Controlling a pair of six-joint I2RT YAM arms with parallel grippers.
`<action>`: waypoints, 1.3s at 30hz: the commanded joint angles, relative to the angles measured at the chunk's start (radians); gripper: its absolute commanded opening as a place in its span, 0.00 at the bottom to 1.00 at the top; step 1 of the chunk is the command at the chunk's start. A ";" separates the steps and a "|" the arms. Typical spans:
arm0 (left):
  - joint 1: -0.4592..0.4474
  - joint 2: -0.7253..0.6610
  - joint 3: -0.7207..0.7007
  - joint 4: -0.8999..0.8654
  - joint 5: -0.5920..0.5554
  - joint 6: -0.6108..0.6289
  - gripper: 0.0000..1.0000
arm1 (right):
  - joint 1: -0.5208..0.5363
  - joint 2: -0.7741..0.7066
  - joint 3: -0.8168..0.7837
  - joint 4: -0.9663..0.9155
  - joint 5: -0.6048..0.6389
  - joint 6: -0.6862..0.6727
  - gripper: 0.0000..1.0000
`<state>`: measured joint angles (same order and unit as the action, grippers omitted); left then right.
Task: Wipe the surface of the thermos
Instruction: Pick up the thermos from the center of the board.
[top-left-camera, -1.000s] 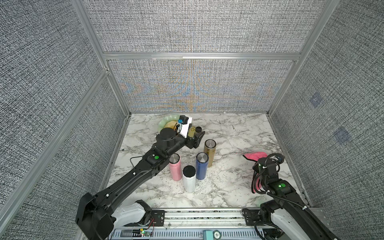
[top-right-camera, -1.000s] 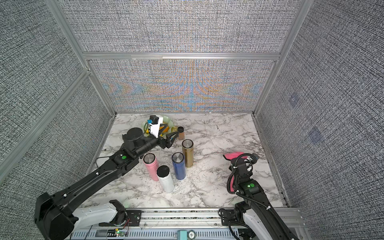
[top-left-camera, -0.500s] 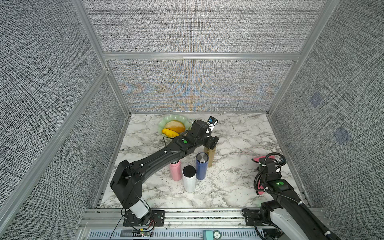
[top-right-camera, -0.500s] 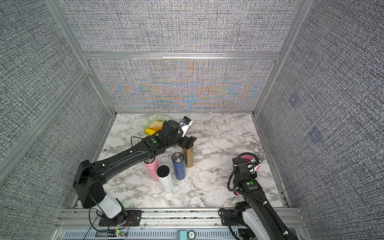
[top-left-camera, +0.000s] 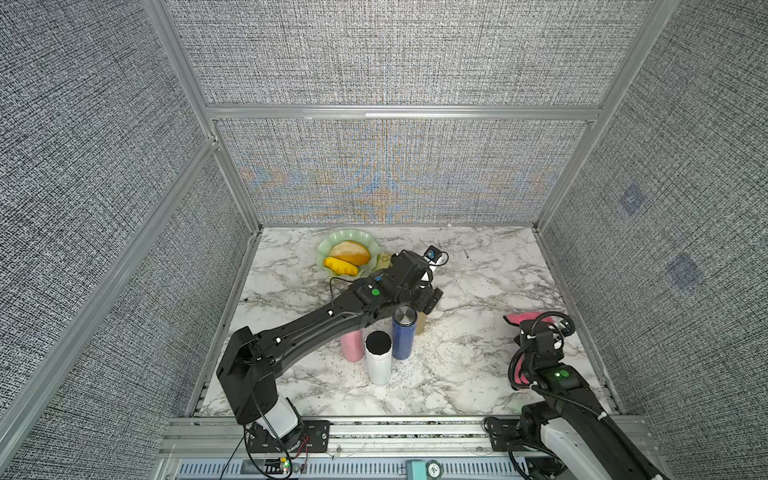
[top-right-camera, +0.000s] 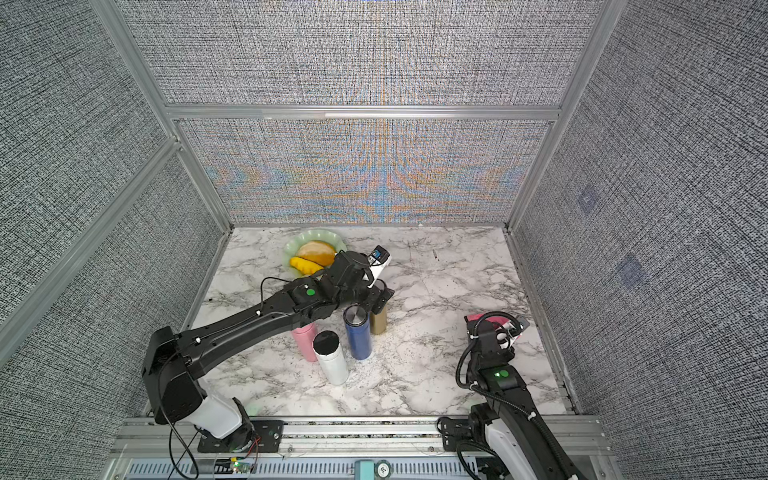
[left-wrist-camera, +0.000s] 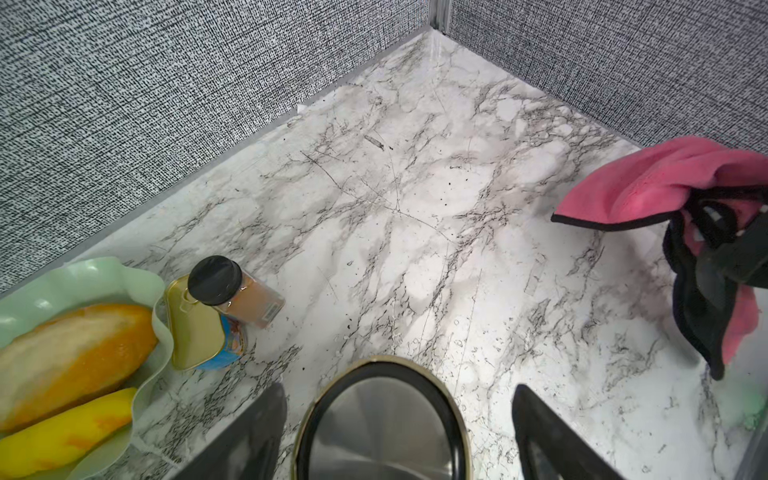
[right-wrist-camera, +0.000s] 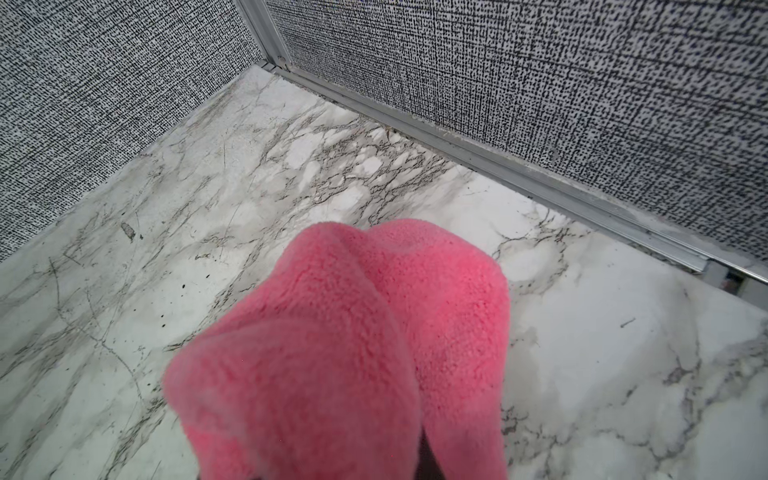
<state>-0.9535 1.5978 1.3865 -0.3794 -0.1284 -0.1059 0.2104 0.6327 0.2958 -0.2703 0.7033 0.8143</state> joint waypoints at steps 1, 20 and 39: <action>-0.009 0.028 0.024 -0.056 -0.035 -0.004 0.85 | 0.000 -0.013 -0.008 0.029 0.004 0.021 0.00; -0.019 0.188 0.193 -0.255 -0.137 -0.098 0.73 | 0.000 0.012 -0.008 0.054 -0.014 0.000 0.00; -0.019 0.449 0.485 -0.081 -0.078 -0.047 0.36 | 0.001 0.002 -0.013 0.052 -0.011 0.001 0.00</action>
<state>-0.9733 2.0300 1.8687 -0.5560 -0.1825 -0.1707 0.2104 0.6361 0.2817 -0.2348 0.6895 0.8127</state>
